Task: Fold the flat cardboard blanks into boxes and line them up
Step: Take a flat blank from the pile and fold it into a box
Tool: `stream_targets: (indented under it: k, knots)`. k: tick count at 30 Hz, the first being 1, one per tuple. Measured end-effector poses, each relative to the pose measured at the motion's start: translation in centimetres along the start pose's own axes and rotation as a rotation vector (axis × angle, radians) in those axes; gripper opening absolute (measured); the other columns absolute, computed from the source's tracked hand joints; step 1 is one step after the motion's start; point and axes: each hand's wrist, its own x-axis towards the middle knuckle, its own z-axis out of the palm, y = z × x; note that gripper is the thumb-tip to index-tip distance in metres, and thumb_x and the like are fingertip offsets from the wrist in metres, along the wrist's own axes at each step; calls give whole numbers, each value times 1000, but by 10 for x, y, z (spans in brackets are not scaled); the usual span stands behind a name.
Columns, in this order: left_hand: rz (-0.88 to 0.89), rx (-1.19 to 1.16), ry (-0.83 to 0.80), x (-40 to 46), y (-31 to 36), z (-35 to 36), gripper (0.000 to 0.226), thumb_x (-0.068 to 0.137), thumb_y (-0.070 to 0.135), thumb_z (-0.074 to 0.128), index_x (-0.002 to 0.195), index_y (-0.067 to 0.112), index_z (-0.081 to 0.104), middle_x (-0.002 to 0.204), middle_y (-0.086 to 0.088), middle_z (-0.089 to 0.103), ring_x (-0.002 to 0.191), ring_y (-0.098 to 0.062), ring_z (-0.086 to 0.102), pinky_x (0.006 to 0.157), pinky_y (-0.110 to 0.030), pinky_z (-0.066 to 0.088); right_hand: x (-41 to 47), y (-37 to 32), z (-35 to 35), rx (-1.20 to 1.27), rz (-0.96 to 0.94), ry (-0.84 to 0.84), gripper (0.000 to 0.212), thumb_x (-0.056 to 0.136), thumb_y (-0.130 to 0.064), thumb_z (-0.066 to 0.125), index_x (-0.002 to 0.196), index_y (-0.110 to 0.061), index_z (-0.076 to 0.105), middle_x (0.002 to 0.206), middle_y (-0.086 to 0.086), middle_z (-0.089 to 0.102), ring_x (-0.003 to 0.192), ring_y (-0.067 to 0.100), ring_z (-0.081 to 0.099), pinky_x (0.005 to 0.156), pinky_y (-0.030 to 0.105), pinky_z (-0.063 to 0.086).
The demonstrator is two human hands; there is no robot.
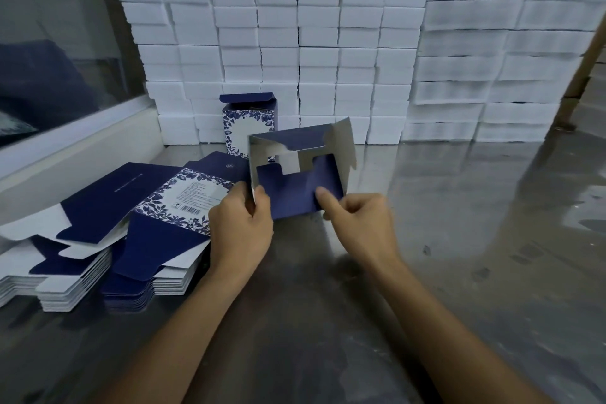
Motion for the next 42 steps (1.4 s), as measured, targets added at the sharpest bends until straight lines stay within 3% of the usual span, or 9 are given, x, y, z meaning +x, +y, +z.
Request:
stream_targets:
  k: [4,9,12,16,21,25,32,37,42]
  knots:
    - [-2,2,-34,-5,6,3,39,98,27,52,63,12,45,59,-13,59,65,-38,68,64,-49,55,-8,-2,14,23,80,-196,54,94,-55,58,70,-10,77,65,4,71,64,20,67,75,43,59]
    - [131,107,-29,-13,16,5,47,96,24,54,52,21,39,46,8,47,46,-4,50,53,-11,35,-15,-9,22,296,93,-364,50,104,-35,51,76,2,73,51,-2,62,46,6,55,50,19,48]
    - [130,90,-76,-15,16,6,41,95,24,52,54,17,47,49,4,55,51,-8,58,57,-29,45,-14,-11,21,317,125,-349,49,105,-26,49,76,6,71,47,-3,57,41,5,50,46,16,45]
    - [67,9,-114,-12,13,6,40,98,22,52,63,2,54,55,-11,62,56,-33,66,63,-50,55,-14,-11,20,324,152,-295,49,102,-34,55,69,-1,71,46,-1,55,41,7,47,45,18,42]
    - [38,15,-120,-9,13,5,46,100,24,49,58,7,54,51,-5,64,52,-28,67,63,-46,55,-5,-10,11,384,201,-145,49,101,-35,57,61,-9,65,46,0,50,42,9,43,45,20,38]
    - [74,39,-151,-11,13,6,43,100,24,47,70,-5,58,58,-15,64,52,-31,64,62,-53,53,-3,-9,6,325,235,-142,46,101,-24,56,58,-12,67,49,3,54,43,10,43,50,26,40]
    - [40,45,-146,-7,9,3,48,100,26,47,64,-6,50,58,-21,64,57,-39,65,65,-54,52,2,-4,3,305,219,-26,57,98,-44,57,46,-23,65,44,-2,48,43,10,40,50,24,38]
    - [45,43,-143,-7,12,2,42,99,25,49,73,-6,57,61,-19,64,58,-37,65,67,-54,54,7,2,0,308,253,-17,54,104,-30,50,52,-17,62,42,-5,47,43,12,37,48,26,36]
    - [95,127,-132,-5,11,0,45,98,23,50,62,-3,51,53,-15,58,58,-36,61,65,-49,48,9,8,-1,45,143,105,36,93,-47,63,78,-14,61,62,-7,57,57,11,51,62,34,46]
